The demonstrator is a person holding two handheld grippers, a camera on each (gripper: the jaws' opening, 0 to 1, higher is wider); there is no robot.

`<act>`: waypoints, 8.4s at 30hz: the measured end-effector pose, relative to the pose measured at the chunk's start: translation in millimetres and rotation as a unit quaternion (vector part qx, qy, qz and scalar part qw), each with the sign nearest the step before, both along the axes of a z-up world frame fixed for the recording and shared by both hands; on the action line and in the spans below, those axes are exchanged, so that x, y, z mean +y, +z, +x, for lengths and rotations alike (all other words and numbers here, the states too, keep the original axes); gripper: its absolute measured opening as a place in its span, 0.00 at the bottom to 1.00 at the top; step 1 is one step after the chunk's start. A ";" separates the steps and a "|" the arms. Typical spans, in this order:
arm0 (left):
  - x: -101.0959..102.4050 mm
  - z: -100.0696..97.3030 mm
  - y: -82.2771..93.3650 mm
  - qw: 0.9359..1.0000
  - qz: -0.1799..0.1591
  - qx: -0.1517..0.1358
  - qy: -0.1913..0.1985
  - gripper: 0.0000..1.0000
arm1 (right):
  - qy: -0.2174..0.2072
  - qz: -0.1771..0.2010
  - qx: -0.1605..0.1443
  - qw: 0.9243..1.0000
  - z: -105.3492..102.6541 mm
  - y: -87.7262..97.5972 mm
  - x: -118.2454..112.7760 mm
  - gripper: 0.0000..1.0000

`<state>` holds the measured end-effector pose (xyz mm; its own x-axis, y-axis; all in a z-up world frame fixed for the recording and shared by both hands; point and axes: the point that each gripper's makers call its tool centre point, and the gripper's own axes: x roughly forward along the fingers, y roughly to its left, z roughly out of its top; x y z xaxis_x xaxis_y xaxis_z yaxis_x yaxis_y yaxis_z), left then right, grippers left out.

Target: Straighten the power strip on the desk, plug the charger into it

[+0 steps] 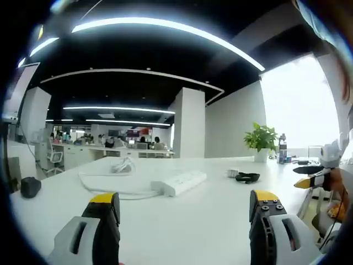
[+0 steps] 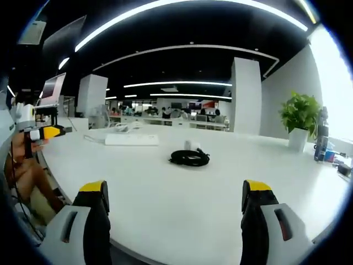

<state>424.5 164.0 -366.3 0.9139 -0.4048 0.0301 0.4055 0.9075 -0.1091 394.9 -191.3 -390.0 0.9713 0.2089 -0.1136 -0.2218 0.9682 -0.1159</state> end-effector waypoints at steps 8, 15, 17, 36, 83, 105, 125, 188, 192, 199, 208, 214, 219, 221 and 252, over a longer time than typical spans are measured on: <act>0.1 -0.4 -1.5 1.000 0.003 0.004 0.000 0.99 | 0.001 -0.001 0.004 1.000 1.4 -1.5 -0.2 1.00; 0.5 6.2 -5.2 1.000 0.005 0.003 0.005 0.99 | 0.011 0.002 -0.007 1.000 8.2 6.1 -1.9 1.00; -0.3 9.7 -7.6 1.000 0.006 0.004 0.008 0.99 | 0.016 0.008 -0.013 1.000 11.5 8.7 -2.4 1.00; -16.9 36.7 -10.1 1.000 0.026 0.008 -0.004 0.99 | 0.047 0.002 -0.035 0.998 36.7 19.7 -0.4 0.99; -24.2 88.7 -5.9 0.997 0.031 0.061 -0.048 0.97 | 0.158 0.013 -0.052 0.986 129.0 52.1 29.6 0.98; -27.6 107.1 -5.2 0.995 0.052 0.071 -0.047 0.98 | 0.219 -0.013 -0.060 0.974 167.4 67.0 56.7 1.00; -27.9 118.0 -13.9 0.993 0.058 0.094 -0.040 0.96 | 0.286 -0.043 -0.037 0.957 205.4 58.3 112.2 1.00; -37.4 169.2 -36.2 0.978 0.094 0.179 -0.048 0.94 | 0.363 -0.093 0.156 0.914 269.2 -13.4 175.9 0.91; -38.8 169.6 -37.8 0.977 0.092 0.183 -0.051 0.94 | 0.365 -0.092 0.165 0.912 267.4 -17.5 177.3 0.89; -41.4 168.9 -39.7 0.977 0.092 0.185 -0.059 0.88 | 0.368 -0.085 0.173 0.910 266.2 -20.3 179.5 0.83; -46.5 170.9 -40.2 0.977 0.095 0.179 -0.070 0.81 | 0.369 -0.081 0.177 0.909 269.8 -22.3 181.7 0.79; -49.1 173.0 -42.6 0.977 0.094 0.180 -0.072 0.80 | 0.371 -0.079 0.185 0.907 269.2 -27.7 182.8 0.77; -47.7 176.2 -44.5 0.977 0.095 0.181 -0.069 0.79 | 0.369 -0.076 0.187 0.907 270.1 -30.1 181.6 0.77; -48.9 176.6 -46.2 0.976 0.098 0.183 -0.072 0.78 | 0.370 -0.078 0.187 0.907 270.1 -30.8 181.6 0.77; -48.2 187.6 -52.6 0.974 0.131 0.176 -0.054 0.62 | 0.347 -0.107 0.159 0.918 267.4 -30.8 179.5 0.60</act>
